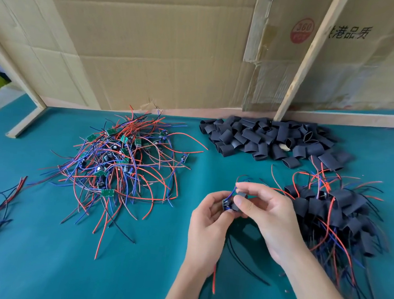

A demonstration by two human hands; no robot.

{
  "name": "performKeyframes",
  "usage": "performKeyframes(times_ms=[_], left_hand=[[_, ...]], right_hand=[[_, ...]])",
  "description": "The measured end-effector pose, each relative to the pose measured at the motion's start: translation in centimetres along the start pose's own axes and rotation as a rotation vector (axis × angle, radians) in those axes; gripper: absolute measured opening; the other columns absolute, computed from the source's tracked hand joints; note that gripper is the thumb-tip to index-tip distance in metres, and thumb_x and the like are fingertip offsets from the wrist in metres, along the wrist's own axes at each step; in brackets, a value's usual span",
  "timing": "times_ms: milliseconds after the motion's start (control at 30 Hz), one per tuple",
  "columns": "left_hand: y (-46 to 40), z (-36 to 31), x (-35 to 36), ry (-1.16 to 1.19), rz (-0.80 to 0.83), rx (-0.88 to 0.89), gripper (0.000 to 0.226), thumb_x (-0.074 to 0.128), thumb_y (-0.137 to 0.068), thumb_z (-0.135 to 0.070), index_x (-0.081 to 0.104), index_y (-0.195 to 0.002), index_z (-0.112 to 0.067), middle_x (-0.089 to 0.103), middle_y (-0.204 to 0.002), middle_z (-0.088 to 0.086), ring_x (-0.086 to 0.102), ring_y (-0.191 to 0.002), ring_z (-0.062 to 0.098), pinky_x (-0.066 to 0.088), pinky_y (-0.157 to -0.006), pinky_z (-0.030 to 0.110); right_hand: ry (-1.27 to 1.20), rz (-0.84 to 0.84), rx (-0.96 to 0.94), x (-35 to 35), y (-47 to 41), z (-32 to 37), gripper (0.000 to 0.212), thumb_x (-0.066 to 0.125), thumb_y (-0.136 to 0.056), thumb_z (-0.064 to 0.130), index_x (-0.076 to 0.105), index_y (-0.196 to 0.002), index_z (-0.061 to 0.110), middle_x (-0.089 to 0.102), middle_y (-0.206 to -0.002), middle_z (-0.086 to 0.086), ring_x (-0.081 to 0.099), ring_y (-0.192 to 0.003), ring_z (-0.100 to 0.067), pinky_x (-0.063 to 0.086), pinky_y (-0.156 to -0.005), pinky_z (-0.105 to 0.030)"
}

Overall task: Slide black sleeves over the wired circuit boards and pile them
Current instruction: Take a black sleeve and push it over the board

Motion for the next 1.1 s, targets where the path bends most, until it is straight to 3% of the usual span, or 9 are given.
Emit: performKeyframes(times_ms=[133,267,433,567,767,933,1100], left_hand=[[0.0,0.0,0.1,0.016,0.02,0.015,0.026,0.059,-0.096,0.008,0.069,-0.114,-0.007,0.077,-0.114,0.008,0.072,-0.11,0.023,0.056,-0.094,0.025],[0.0,0.0,0.1,0.039,-0.01,0.003,0.025,0.055,-0.094,0.0,0.072,-0.109,-0.009,0.077,-0.107,0.011,0.073,-0.101,0.022,0.058,-0.09,0.03],[0.2,0.0,-0.2,-0.018,-0.061,0.021,0.014,0.064,-0.093,-0.023,0.074,-0.101,-0.017,0.078,-0.098,0.01,0.073,-0.084,0.021,0.058,-0.082,0.027],[0.1,0.0,-0.4,0.047,-0.062,0.03,0.013,0.065,-0.091,-0.016,0.076,-0.096,-0.015,0.077,-0.098,0.012,0.074,-0.093,0.022,0.058,-0.083,0.029],[0.0,-0.1,-0.8,0.167,-0.046,0.006,0.017,0.064,-0.084,-0.008,0.078,-0.09,-0.015,0.075,-0.096,0.008,0.071,-0.099,0.022,0.055,-0.087,0.029],[-0.3,-0.1,-1.3,0.31,-0.048,-0.079,0.035,0.051,-0.09,0.016,0.079,-0.091,-0.005,0.071,-0.088,0.014,0.069,-0.087,0.02,0.056,-0.087,0.027],[-0.2,-0.1,-1.2,0.287,-0.055,-0.089,0.04,0.045,-0.09,0.02,0.079,-0.089,-0.002,0.071,-0.086,0.013,0.068,-0.082,0.018,0.056,-0.088,0.027]], right_hand=[[0.078,-0.031,-0.044,0.0,-0.1,0.0,0.028,0.083,-0.082,0.003,0.081,-0.097,0.026,0.079,-0.096,-0.005,0.075,-0.092,-0.021,0.058,-0.087,-0.033],[0.019,-0.073,-0.054,-0.4,-0.2,-0.1,0.026,0.084,-0.079,0.0,0.081,-0.091,0.023,0.079,-0.092,-0.006,0.075,-0.086,-0.018,0.057,-0.079,-0.023],[-0.017,-0.125,-0.026,-0.8,-0.3,-0.4,0.012,0.085,-0.078,0.008,0.079,-0.084,0.016,0.077,-0.084,-0.008,0.073,-0.077,-0.019,0.059,-0.071,-0.026],[0.005,-0.288,-0.016,-2.3,-0.6,-0.9,0.014,0.083,-0.083,0.005,0.077,-0.078,0.016,0.077,-0.079,-0.006,0.071,-0.072,-0.014,0.056,-0.058,-0.021],[0.007,-0.505,-0.044,-3.8,-1.0,-1.4,0.011,0.079,-0.087,0.0,0.072,-0.083,0.007,0.073,-0.073,-0.001,0.07,-0.067,-0.015,0.058,-0.057,-0.024],[-0.155,-0.563,-0.041,-4.2,-0.9,-0.8,0.012,0.075,-0.091,-0.001,0.068,-0.084,0.006,0.071,-0.075,-0.004,0.071,-0.066,-0.012,0.06,-0.06,-0.024],[-0.323,-0.586,-0.039,-4.1,-1.8,1.0,0.011,0.074,-0.092,-0.001,0.066,-0.086,0.005,0.068,-0.078,-0.003,0.069,-0.068,-0.01,0.059,-0.064,-0.022]])
Point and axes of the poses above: each hand's wrist, its own y-axis away from the middle knuckle, its own x-axis out of the palm, z = x × y, the point moved 4 cm from there along -y, towards the middle knuckle
